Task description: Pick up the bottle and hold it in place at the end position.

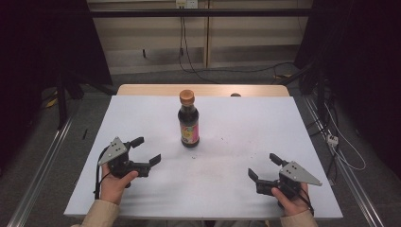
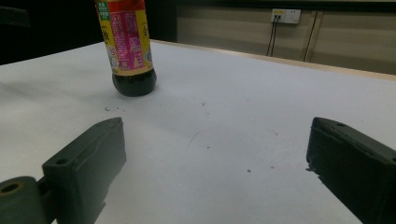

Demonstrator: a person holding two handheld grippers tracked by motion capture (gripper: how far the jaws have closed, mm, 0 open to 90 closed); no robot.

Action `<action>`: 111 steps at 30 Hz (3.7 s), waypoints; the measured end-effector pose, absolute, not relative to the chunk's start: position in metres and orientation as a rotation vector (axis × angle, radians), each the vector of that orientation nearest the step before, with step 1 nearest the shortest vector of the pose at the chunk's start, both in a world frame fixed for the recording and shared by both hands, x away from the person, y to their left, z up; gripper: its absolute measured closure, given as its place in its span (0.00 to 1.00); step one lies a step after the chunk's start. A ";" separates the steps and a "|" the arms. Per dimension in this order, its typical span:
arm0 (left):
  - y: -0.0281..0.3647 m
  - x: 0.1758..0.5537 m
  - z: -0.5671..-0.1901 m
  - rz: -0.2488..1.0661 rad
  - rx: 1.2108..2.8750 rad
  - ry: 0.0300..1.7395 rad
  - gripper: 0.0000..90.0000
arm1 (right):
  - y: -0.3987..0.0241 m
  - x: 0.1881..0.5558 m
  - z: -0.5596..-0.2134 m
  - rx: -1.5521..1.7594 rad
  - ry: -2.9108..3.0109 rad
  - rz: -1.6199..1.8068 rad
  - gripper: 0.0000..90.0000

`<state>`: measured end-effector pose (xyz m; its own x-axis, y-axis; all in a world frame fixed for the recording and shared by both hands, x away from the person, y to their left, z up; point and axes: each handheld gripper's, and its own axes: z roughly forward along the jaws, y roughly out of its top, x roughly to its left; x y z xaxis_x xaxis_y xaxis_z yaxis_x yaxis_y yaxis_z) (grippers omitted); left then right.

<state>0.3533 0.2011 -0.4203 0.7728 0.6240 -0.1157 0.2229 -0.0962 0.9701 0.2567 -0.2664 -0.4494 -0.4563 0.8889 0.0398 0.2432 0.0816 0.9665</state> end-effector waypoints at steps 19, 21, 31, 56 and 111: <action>0.169 0.373 -0.408 0.374 1.691 0.699 0.04 | -0.266 0.257 -0.449 1.122 1.772 1.405 0.05; 0.166 0.376 -0.407 0.373 1.686 0.705 0.04 | -0.266 0.257 -0.449 1.124 1.773 1.403 0.05; 0.154 0.387 -0.401 0.371 1.686 0.701 0.05 | -0.267 0.257 -0.449 1.129 1.770 1.408 0.05; 0.115 0.411 -0.390 0.373 1.711 0.671 0.08 | -0.267 0.257 -0.449 1.127 1.773 1.409 0.05; 0.079 0.441 -0.402 0.416 1.749 0.660 0.28 | -0.268 0.258 -0.451 1.135 1.777 1.421 0.05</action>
<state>0.4414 0.0788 -0.4017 0.7782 0.6252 -0.0587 0.2163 -0.1792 0.9597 0.2582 -0.2681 -0.4505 -0.4622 0.8847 0.0616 0.2543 0.0657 0.9649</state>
